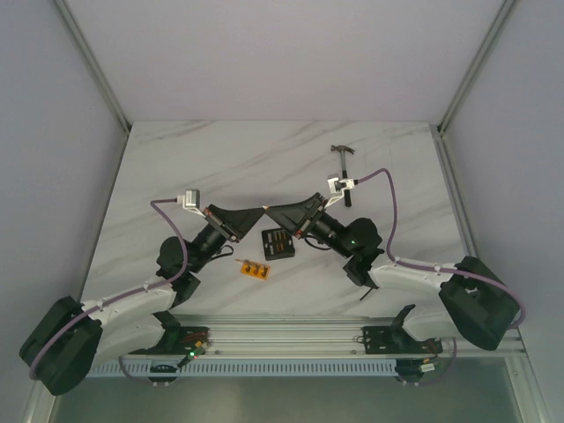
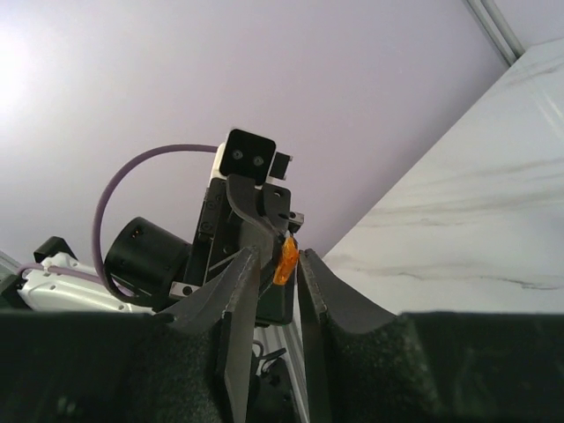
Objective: Snap on the fuse box
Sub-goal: Pick up the fuse from the center of the board, then install the fuse at the fuse box base.
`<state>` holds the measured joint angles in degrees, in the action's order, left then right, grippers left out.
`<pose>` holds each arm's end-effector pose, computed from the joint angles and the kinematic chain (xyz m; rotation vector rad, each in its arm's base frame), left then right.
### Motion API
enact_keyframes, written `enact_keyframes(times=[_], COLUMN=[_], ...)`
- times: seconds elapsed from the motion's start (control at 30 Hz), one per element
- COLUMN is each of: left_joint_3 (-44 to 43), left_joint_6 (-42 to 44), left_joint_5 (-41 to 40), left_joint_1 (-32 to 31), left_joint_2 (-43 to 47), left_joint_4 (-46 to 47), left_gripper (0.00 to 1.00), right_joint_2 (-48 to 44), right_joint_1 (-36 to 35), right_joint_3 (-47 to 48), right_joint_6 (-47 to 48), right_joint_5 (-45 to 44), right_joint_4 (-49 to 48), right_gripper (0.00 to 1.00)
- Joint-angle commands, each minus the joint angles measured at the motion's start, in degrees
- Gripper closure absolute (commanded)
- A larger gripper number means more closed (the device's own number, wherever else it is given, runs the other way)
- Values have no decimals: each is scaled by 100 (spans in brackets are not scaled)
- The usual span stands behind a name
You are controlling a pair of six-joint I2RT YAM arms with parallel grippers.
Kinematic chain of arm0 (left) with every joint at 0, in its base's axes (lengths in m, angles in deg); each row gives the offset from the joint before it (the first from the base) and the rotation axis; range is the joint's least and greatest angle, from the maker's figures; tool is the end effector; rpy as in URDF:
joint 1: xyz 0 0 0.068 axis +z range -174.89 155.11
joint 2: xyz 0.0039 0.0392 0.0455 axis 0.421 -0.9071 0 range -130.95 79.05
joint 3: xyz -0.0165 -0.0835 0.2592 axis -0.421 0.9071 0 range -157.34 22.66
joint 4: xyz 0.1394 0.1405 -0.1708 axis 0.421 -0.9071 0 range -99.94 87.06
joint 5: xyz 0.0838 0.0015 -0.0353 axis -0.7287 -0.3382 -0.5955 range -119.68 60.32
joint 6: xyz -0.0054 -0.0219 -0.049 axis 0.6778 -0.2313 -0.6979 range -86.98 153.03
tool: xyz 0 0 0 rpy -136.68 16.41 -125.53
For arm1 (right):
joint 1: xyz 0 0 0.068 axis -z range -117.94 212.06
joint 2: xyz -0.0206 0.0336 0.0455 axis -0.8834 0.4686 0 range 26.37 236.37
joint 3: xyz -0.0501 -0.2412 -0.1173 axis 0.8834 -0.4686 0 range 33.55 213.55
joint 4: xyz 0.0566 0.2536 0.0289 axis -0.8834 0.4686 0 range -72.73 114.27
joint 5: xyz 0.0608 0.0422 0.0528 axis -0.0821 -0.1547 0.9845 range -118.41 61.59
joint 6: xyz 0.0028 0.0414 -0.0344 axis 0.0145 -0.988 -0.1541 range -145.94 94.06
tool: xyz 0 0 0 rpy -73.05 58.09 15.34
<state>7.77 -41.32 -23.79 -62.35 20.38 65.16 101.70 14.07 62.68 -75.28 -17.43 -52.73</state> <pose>0.1573 -0.1251 0.2579 -0.3226 1.3056 -1.7587 0.1727 0.2020 0.2775 -0.1774 1.3103 1.5895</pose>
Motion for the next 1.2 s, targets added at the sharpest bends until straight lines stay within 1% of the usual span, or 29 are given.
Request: enact_keyframes(times=[0.0,0.1,0.2,0.33,0.4,0.47,0.5,0.57,0.63,0.73,0.83,0.9,1.0,1.1,1.17], left_joint_3=[48,66,112,109,116,126,119,64,-96,-247,-346,-397,-483,-706,-855], left_joint_6=[-102,-113,-125,-128,-103,-34,36,275,631,1137,1508,1697,1935,2148,2270], left_joint_5=[-101,-140,-183,-189,-208,-247,-275,-341,-441,-643,-701,-647,-510,-317,5], left_joint_1=[-56,-69,-78,-78,-78,-78,-78,-73,-48,22,188,315,478,626,715], left_joint_2=[-64,-73,-61,-74,-74,-42,-8,99,264,479,550,493,243,-209,-592], left_joint_4=[561,592,655,634,557,382,240,-270,-1174,-2347,-3193,-3599,-4117,-4600,-4715], left_gripper=[100,100,100,100,98,93,89,79,68,60,51,48,41,35,33], right_joint_2=[53,88,138,157,124,26,-31,-213,-396,-578,-659,-591,-246,192,536], right_joint_1=[3,2,3,0,10,21,32,65,82,93,130,147,163,152,149], right_joint_3=[-30,-15,-10,-18,-1,48,92,244,480,942,1346,1729,2448,2969,3342], right_joint_6=[-82,-116,-173,-199,-132,26,130,357,701,1271,1643,1850,2077,2154,2229], right_joint_5=[96,145,211,255,271,287,298,208,100,-155,-468,-770,-1141,-1495,-1564], right_joint_4=[-718,-726,-765,-797,-692,-344,-82,826,1882,3594,4927,6000,7267,8251,8785], right_gripper=[73,80,85,100,100,100,100,100,100,100,100,100,100,100,100])
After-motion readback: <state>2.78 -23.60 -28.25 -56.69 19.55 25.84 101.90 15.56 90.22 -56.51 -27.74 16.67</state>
